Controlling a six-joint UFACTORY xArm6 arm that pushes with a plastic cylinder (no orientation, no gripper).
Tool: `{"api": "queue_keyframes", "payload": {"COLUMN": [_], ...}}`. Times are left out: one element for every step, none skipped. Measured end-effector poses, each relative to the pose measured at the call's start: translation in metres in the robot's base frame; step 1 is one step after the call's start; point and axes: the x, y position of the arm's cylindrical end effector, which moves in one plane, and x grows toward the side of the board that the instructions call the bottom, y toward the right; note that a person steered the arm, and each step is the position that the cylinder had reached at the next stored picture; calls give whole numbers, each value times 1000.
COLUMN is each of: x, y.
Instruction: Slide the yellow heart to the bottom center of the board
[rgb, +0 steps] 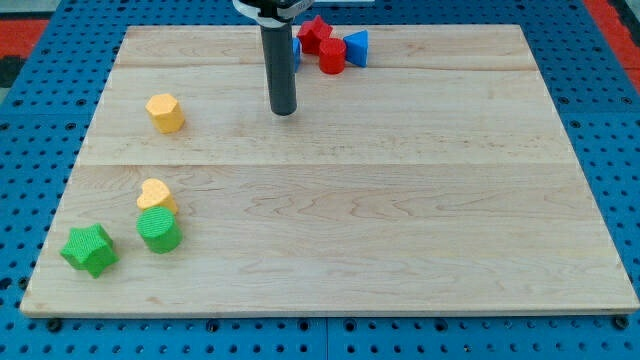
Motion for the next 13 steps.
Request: {"api": "queue_keyframes", "payload": {"x": [-6, -10, 15, 39, 58, 65, 105, 138, 132, 133, 158, 171, 169], "y": [-1, 0, 23, -57, -87, -167, -210, -158, -78, -116, -111, -15, 15]}}
